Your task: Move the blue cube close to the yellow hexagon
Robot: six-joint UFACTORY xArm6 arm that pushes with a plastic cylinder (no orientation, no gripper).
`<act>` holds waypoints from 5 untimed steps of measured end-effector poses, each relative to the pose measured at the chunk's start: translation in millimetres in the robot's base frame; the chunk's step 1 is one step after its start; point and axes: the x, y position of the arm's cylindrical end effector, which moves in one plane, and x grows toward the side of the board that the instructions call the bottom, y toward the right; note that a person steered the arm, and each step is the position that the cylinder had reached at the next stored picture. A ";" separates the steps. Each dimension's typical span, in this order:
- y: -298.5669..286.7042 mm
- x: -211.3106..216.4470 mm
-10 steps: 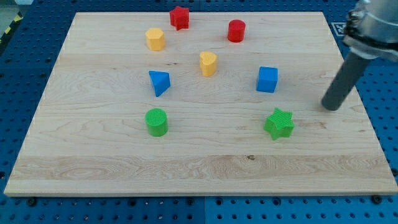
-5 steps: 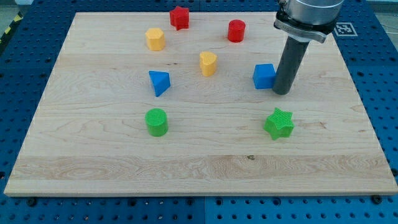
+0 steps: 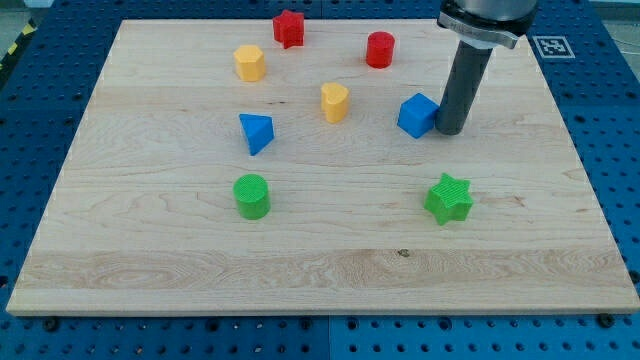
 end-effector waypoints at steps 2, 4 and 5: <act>13.7 -17.7; 16.2 -33.1; 37.3 -16.2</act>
